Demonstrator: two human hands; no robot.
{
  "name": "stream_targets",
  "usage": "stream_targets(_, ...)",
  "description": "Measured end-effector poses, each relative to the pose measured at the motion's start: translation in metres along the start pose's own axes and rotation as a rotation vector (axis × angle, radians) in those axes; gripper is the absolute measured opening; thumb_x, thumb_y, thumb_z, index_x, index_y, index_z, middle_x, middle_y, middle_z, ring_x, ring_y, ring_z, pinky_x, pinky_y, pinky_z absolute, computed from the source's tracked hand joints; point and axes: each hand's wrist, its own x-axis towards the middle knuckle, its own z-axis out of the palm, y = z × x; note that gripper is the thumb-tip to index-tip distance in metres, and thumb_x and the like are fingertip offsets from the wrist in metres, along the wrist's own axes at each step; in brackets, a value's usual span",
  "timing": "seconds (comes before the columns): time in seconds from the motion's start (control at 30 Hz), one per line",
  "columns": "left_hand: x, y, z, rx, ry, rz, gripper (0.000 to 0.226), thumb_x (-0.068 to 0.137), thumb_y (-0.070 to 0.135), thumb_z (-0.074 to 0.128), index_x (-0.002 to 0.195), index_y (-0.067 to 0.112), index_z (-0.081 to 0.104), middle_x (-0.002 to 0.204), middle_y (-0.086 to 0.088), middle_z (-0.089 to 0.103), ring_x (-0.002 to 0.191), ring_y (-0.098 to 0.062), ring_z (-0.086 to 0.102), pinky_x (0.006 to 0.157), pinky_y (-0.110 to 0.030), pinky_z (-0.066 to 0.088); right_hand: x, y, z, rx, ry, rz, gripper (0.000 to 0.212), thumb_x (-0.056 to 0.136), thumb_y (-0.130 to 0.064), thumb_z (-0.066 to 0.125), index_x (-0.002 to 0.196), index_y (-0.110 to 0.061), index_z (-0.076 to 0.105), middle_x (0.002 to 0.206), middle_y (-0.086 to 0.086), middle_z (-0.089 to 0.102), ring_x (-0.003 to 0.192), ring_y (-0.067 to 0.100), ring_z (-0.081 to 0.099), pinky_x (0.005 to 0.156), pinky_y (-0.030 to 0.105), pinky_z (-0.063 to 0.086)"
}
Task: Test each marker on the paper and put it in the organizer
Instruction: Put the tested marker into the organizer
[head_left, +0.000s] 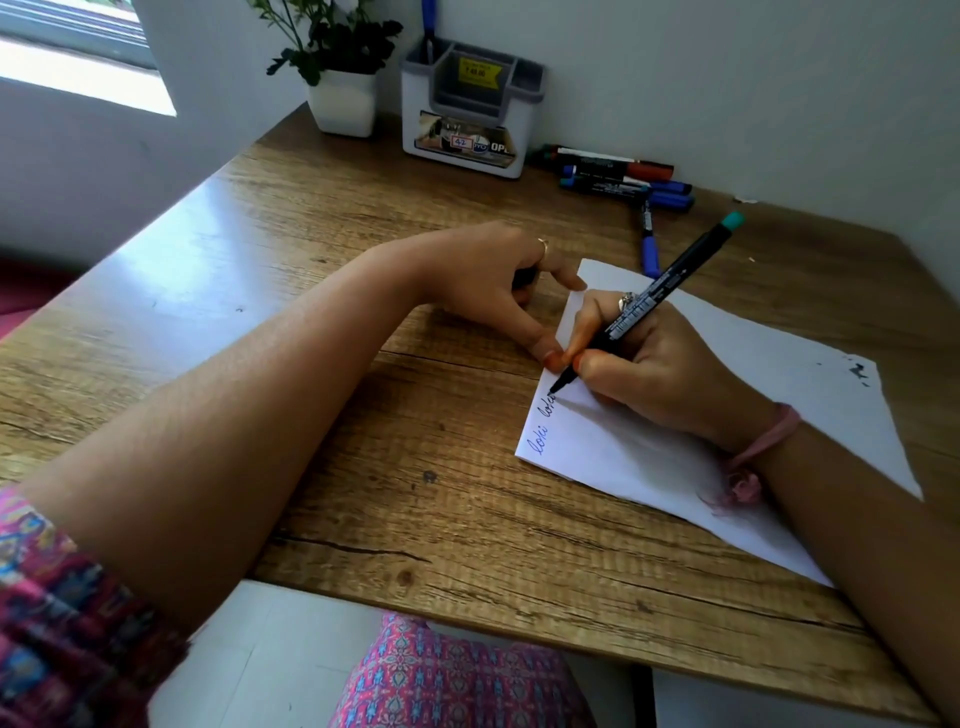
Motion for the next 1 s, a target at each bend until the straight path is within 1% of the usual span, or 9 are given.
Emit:
stream_targets(0.07, 0.001, -0.001, 0.002, -0.026, 0.024, -0.006, 0.070, 0.056, 0.060, 0.076, 0.118, 0.043, 0.048, 0.085, 0.014, 0.055, 0.063, -0.004, 0.043, 0.057, -0.019, 0.030, 0.000, -0.002, -0.002, 0.074, 0.064, 0.003, 0.005, 0.074, -0.005, 0.055, 0.072, -0.010, 0.055, 0.054, -0.008, 0.059, 0.047, 0.003, 0.051, 0.047, 0.016, 0.042)
stream_targets(0.17, 0.001, -0.002, 0.001, -0.054, 0.045, -0.019, 0.109, 0.046, 0.065, 0.074, 0.140, 0.029, 0.032, 0.071, 0.013, 0.048, 0.061, -0.005, 0.046, 0.057, -0.019, 0.033, 0.001, -0.004, -0.003, 0.269, 0.255, 0.068, 0.009, 0.078, -0.005, 0.048, 0.075, -0.012, 0.052, 0.046, -0.004, 0.047, 0.040, 0.008, 0.040, 0.039, 0.018, 0.036)
stream_targets(0.3, 0.000, -0.005, 0.002, -0.111, 0.082, -0.007, 0.112, 0.056, 0.050, 0.083, 0.146, 0.033, 0.019, 0.071, 0.013, 0.047, 0.064, -0.003, 0.047, 0.062, -0.014, 0.036, 0.003, -0.003, -0.002, 0.335, 0.301, 0.146, 0.012, 0.079, -0.016, 0.050, 0.088, -0.014, 0.057, 0.061, 0.000, 0.057, 0.055, 0.012, 0.052, 0.050, 0.022, 0.044)
stream_targets(0.43, 0.000, -0.007, 0.004, -0.161, 0.083, -0.006, 0.110, 0.053, 0.054, 0.083, 0.144, 0.035, 0.024, 0.127, 0.007, 0.053, 0.115, -0.012, 0.049, 0.099, -0.031, 0.040, 0.003, -0.003, -0.004, 0.419, 0.217, 0.176, 0.031, 0.081, -0.024, 0.038, 0.098, -0.018, 0.063, 0.091, 0.006, 0.063, 0.077, 0.011, 0.061, 0.061, 0.024, 0.050)
stream_targets(0.5, -0.001, -0.005, 0.003, -0.173, 0.088, 0.014, 0.105, 0.054, 0.052, 0.084, 0.142, 0.033, 0.029, 0.138, 0.007, 0.046, 0.123, -0.012, 0.044, 0.107, -0.035, 0.037, 0.004, -0.003, -0.004, 0.434, 0.226, 0.185, 0.035, 0.081, -0.025, 0.035, 0.100, -0.015, 0.063, 0.091, 0.008, 0.064, 0.077, 0.011, 0.061, 0.061, 0.024, 0.049)
stream_targets(0.63, -0.004, -0.001, 0.002, -0.198, 0.095, 0.024, 0.104, 0.058, 0.043, 0.084, 0.143, 0.032, 0.026, 0.114, 0.019, 0.050, 0.113, -0.006, 0.047, 0.097, -0.023, 0.036, 0.004, -0.005, -0.003, 0.398, 0.236, 0.197, 0.032, 0.083, -0.023, 0.037, 0.101, -0.017, 0.062, 0.094, 0.014, 0.064, 0.077, 0.012, 0.061, 0.061, 0.025, 0.049)
stream_targets(0.8, -0.004, 0.003, 0.004, -0.142, 0.073, 0.041, 0.095, 0.060, 0.045, 0.083, 0.138, 0.034, 0.030, 0.080, 0.027, 0.051, 0.072, 0.005, 0.052, 0.065, -0.010, 0.033, 0.001, -0.006, 0.001, 0.303, 0.275, 0.165, 0.013, 0.089, -0.014, 0.055, 0.101, -0.016, 0.050, 0.090, 0.017, 0.069, 0.071, 0.015, 0.065, 0.057, 0.024, 0.052)
stream_targets(0.9, -0.005, 0.004, 0.003, -0.125, 0.130, 0.078, 0.096, 0.060, 0.045, 0.083, 0.140, 0.031, 0.031, 0.077, 0.026, 0.047, 0.074, 0.014, 0.051, 0.064, -0.003, 0.033, 0.000, -0.009, 0.002, 0.281, 0.335, 0.143, 0.008, 0.091, -0.006, 0.054, 0.097, -0.011, 0.050, 0.090, 0.016, 0.072, 0.066, 0.017, 0.065, 0.057, 0.022, 0.052)
stream_targets(1.0, -0.006, 0.002, 0.001, -0.180, 0.164, 0.061, 0.098, 0.061, 0.042, 0.084, 0.142, 0.028, 0.030, 0.087, 0.031, 0.044, 0.080, 0.010, 0.051, 0.069, -0.001, 0.034, 0.000, -0.011, -0.001, 0.278, 0.411, 0.123, 0.005, 0.091, -0.006, 0.053, 0.094, -0.011, 0.051, 0.083, 0.007, 0.074, 0.061, 0.013, 0.063, 0.058, 0.021, 0.052)
